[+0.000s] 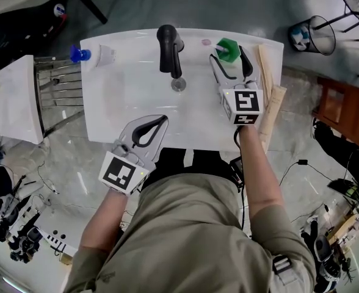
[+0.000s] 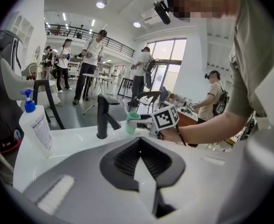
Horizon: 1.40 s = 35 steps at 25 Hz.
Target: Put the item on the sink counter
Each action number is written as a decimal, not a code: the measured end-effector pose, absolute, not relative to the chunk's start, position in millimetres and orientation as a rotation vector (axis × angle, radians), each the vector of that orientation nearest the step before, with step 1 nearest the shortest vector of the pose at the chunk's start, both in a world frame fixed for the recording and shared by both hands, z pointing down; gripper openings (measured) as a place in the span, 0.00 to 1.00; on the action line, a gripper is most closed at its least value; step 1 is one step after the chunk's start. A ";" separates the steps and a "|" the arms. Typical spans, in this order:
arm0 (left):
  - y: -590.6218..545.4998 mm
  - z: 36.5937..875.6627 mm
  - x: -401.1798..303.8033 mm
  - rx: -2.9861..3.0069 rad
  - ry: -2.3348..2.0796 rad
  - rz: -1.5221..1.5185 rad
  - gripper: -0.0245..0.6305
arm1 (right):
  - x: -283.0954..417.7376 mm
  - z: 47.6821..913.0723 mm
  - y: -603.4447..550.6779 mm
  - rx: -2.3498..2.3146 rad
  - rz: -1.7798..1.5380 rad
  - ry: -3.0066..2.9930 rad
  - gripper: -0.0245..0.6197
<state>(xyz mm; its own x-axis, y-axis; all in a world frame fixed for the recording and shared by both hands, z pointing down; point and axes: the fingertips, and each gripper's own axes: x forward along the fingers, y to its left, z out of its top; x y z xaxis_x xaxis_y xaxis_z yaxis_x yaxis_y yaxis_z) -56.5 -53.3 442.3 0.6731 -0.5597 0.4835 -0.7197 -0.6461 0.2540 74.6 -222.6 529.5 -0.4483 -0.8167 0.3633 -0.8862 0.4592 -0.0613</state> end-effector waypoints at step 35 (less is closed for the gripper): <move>-46.6 381.5 -60.1 2.645 -0.999 0.426 0.04 | 69.5 401.0 -122.1 1.485 0.255 -2.501 0.39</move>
<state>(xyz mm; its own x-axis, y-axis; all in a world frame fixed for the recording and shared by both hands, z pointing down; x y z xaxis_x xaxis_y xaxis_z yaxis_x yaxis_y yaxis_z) -60.1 -46.6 381.5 0.7172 -0.5922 0.3673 -0.6752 -0.7211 0.1556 69.5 -122.1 401.0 -0.4645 -0.8415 0.2760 -0.8799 0.4739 -0.0359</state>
